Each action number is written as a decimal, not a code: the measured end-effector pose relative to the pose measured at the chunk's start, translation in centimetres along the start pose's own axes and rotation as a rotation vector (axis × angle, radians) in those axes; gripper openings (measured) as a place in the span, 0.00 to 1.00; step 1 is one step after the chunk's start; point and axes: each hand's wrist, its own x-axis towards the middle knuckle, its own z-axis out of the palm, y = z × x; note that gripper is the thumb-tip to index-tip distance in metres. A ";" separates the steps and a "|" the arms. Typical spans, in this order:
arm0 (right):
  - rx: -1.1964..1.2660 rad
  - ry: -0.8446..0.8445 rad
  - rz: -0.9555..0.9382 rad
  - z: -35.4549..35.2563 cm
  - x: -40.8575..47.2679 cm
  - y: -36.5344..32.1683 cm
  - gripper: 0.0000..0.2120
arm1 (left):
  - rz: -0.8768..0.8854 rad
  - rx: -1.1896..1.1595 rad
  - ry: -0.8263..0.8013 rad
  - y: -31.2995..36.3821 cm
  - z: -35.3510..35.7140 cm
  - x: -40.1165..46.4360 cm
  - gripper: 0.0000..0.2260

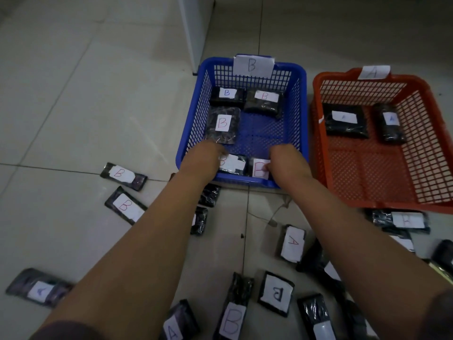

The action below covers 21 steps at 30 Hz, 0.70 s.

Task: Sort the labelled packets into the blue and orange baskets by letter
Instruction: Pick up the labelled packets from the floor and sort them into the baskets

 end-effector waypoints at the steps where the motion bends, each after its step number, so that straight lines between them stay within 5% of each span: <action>1: -0.029 -0.001 0.011 0.0 0.0 -0.1 0.05 | 0.011 -0.015 -0.044 -0.1 -0.1 0.0 0.14; 9: -0.057 -0.012 -0.080 -0.5 -0.4 -0.2 0.17 | 0.054 -0.279 -0.031 -0.3 -1.6 -2.0 0.26; 13: 0.088 0.226 -0.133 0.2 -0.8 0.0 0.16 | 0.047 -0.350 0.264 -1.4 -3.9 -4.5 0.19; 17: 0.175 0.555 -0.347 0.4 -3.5 -1.5 0.15 | -0.048 -0.184 0.616 -4.2 -5.5 -8.6 0.07; 21: 0.148 0.601 -0.514 0.7 -6.8 -4.4 0.14 | -0.158 0.041 0.336 -7.6 -4.3 -12.6 0.15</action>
